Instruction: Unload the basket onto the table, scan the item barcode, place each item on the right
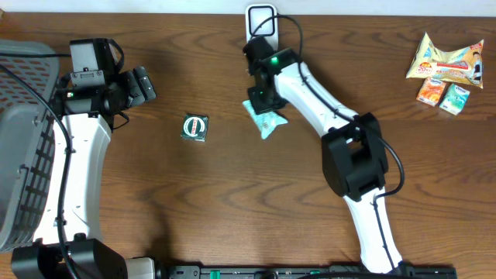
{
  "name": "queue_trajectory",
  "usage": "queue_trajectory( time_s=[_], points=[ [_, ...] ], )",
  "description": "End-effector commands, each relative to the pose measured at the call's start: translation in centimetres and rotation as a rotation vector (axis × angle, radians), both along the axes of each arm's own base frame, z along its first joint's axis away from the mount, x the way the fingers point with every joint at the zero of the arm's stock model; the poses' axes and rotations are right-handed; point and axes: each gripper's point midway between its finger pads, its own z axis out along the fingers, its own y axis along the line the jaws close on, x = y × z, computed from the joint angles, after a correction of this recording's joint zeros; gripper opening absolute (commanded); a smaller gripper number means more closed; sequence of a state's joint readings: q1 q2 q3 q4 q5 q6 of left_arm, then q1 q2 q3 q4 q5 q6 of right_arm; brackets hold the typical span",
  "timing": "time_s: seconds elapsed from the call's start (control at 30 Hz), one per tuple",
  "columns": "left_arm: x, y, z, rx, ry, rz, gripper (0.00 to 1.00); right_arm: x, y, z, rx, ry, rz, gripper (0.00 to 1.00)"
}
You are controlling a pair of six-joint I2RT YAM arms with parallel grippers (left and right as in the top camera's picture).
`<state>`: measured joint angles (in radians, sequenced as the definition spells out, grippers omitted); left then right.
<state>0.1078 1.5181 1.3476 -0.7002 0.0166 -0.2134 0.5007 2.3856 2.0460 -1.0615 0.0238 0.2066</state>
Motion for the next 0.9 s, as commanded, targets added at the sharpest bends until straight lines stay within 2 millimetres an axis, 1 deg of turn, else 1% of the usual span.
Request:
queue_trajectory(
  time_s=[0.0, 0.03, 0.1, 0.13, 0.17, 0.2, 0.27, 0.3, 0.33, 0.43, 0.6, 0.77, 0.8, 0.87],
  points=[
    [-0.1, 0.2, -0.4, -0.001, 0.013, 0.014, 0.98, 0.5, -1.9, 1.7, -0.045, -0.039, -0.034, 0.10],
    [-0.1, 0.2, -0.4, -0.001, 0.013, 0.014, 0.98, 0.5, -2.1, 1.7, -0.050, -0.036, -0.024, 0.18],
    [-0.1, 0.2, -0.4, -0.001, 0.013, 0.014, 0.98, 0.3, -2.2, 1.9, -0.055, -0.032, -0.009, 0.37],
    [-0.1, 0.2, -0.4, -0.001, 0.013, 0.014, 0.98, 0.3, -2.2, 2.2, -0.055, -0.033, -0.003, 0.45],
    [-0.1, 0.2, -0.4, -0.001, 0.013, 0.014, 0.98, 0.3, -2.2, 2.3, -0.054, -0.036, -0.002, 0.51],
    [-0.1, 0.2, -0.4, -0.001, 0.013, 0.014, 0.98, 0.2, -2.1, 2.5, -0.053, -0.036, 0.000, 0.60],
    [-0.1, 0.2, -0.4, -0.001, 0.013, 0.014, 0.98, 0.0, -1.9, 2.9, -0.051, -0.039, 0.004, 0.72],
    [-0.1, 0.2, -0.4, -0.001, 0.013, 0.014, 0.98, -0.1, -1.7, 2.9, -0.046, -0.037, 0.009, 0.77],
    [-0.1, 0.2, -0.4, -0.001, 0.013, 0.014, 0.98, -0.3, -1.5, 2.9, -0.036, -0.031, 0.013, 0.79],
    [-0.1, 0.2, -0.4, -0.001, 0.013, 0.014, 0.98, -0.7, -0.7, 2.4, 0.000, -0.007, 0.022, 0.79],
    [-0.1, 0.2, -0.4, -0.001, 0.013, 0.014, 0.98, -0.7, -0.5, 1.2, 0.007, -0.004, 0.025, 0.75],
    [-0.1, 0.2, -0.4, -0.001, 0.013, 0.014, 0.97, -1.6, 0.8, -0.9, 0.066, 0.033, 0.062, 0.69],
    [-0.1, 0.2, -0.4, -0.001, 0.013, 0.014, 0.98, -1.7, 0.9, -1.3, 0.074, 0.036, 0.062, 0.67],
    [-0.1, 0.2, -0.4, -0.001, 0.013, 0.014, 0.98, -2.0, 1.2, -2.0, 0.095, 0.045, 0.066, 0.55]
  ],
)
